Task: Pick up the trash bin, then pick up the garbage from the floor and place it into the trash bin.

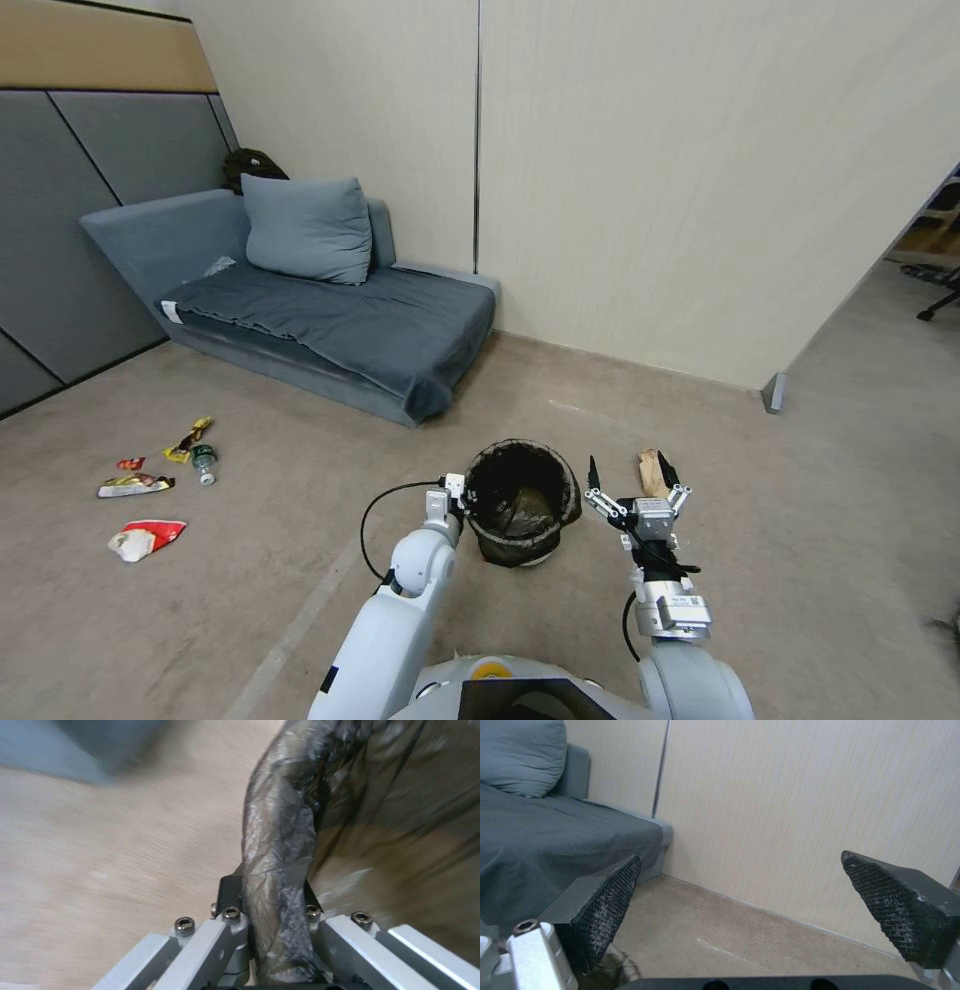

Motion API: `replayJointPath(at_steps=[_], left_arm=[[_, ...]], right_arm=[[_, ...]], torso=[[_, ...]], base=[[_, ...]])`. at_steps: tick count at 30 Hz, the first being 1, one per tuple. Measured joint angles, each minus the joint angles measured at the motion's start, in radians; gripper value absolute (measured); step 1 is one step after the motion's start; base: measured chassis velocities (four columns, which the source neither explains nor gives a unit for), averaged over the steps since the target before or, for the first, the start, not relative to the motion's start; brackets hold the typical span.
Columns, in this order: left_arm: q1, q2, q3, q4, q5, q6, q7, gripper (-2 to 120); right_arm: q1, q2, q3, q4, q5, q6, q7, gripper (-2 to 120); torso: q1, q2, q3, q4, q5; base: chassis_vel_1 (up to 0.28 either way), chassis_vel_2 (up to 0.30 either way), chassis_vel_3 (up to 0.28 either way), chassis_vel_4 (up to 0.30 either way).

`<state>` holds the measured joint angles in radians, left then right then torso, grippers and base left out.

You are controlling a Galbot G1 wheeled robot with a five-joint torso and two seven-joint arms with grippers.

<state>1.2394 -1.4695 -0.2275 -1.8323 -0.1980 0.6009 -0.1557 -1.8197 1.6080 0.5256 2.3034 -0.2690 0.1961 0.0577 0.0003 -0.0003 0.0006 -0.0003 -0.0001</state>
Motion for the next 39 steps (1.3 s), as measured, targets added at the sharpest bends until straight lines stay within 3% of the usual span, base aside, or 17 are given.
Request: replayJointPath(at_steps=[12,19,21,25,39], left_arm=[[0.093,-0.003,-0.071,-0.151,0.091,-0.037,0.022,1],[0.217,-0.028,-0.098,-0.309,0.174,-0.088,0.057,1],[0.221,-0.029,-0.099,-0.314,0.176,-0.09,0.057,1],[0.281,-0.047,-0.105,-0.395,0.215,-0.129,0.06,1],[0.348,-0.068,-0.099,-0.468,0.25,-0.205,0.012,1]], right_arm=[[0.004,0.0,-0.018,-0.001,-0.004,0.012,0.0,100],[0.001,0.0,-0.017,0.021,0.021,0.013,0.002,100],[0.001,0.0,-0.017,0.021,0.021,0.013,0.002,100],[0.0,0.0,-0.017,0.024,0.022,0.011,0.011,100],[-0.006,0.0,-0.006,0.038,0.022,-0.025,0.082,100]], torso=[[0.0,0.0,-0.001,0.0003,0.0],[0.0,0.0,-0.001,0.0001,0.0],[0.0,0.0,-0.001,0.0002,-0.0001],[0.0,0.0,-0.001,0.0004,0.0001],[0.0,0.0,-0.001,0.0002,0.0]], base=[[0.0,0.0,0.0,0.0],[0.0,0.0,0.0,0.0],[0.0,0.0,0.0,0.0],[0.0,0.0,0.0,0.0],[0.0,0.0,0.0,0.0]])
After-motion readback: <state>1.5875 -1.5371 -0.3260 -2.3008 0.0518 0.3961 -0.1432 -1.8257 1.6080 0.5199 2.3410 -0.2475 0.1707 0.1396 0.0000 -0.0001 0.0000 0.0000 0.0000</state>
